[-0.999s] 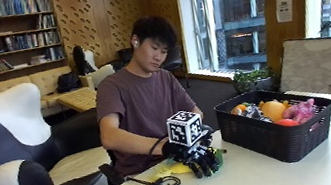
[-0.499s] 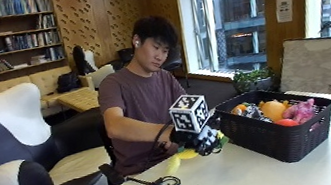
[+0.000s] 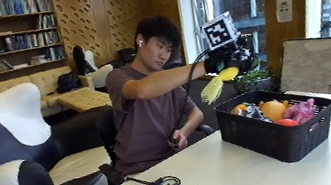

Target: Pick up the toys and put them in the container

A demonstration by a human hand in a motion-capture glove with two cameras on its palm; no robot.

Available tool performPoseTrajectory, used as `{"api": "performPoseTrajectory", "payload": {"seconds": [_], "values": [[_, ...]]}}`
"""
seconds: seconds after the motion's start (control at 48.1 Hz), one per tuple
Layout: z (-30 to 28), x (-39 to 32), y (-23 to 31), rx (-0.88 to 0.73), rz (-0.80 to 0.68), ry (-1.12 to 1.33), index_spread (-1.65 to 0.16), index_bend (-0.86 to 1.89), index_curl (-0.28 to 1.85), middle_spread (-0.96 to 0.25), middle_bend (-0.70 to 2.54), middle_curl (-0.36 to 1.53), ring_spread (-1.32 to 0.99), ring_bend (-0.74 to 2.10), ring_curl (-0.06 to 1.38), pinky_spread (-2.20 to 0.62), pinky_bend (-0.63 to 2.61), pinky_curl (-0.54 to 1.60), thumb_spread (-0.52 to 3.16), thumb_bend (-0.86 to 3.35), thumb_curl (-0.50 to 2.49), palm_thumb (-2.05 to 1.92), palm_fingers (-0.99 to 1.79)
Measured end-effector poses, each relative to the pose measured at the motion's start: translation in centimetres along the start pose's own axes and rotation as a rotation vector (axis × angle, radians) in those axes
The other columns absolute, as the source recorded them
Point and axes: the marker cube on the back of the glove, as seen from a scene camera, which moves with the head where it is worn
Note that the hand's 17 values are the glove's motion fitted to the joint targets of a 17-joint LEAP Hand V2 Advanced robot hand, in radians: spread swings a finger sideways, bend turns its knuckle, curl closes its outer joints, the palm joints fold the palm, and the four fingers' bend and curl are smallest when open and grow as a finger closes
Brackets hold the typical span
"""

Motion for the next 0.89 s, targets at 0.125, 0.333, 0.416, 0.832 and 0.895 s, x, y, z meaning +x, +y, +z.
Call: {"api": "performPoseTrajectory", "payload": {"seconds": [0.125,0.333,0.416,0.832,0.895], "values": [[2.4,-6.3,-2.2,-0.004,-0.091,-0.028,-0.30,0.83,0.74,-0.27,1.12,0.87,-0.34,1.45,0.65,-0.39,1.18,0.54,0.75,0.05,0.72,0.54,1.07],[8.0,-12.1,-4.2,-0.040,-0.146,0.094,-0.30,0.73,0.81,-0.27,1.09,0.88,-0.34,1.47,0.66,-0.39,1.20,0.54,0.74,0.00,0.76,0.52,1.00],[10.2,-12.4,-4.4,-0.181,-0.134,0.207,-0.29,0.54,0.81,-0.28,1.00,0.85,-0.32,1.48,0.66,-0.39,1.21,0.55,0.83,-0.04,0.73,0.45,0.76],[12.0,-13.0,-4.3,-0.220,-0.091,0.327,-0.21,0.13,0.51,-0.15,0.29,0.55,-0.17,0.90,0.42,-0.06,1.07,0.41,1.22,-0.03,0.45,-0.02,-0.12],[11.8,-13.3,-4.1,-0.219,-0.115,0.280,-0.21,0.13,0.49,-0.14,0.27,0.54,-0.16,0.89,0.41,-0.04,1.05,0.40,1.24,-0.03,0.43,-0.02,-0.10]]}}
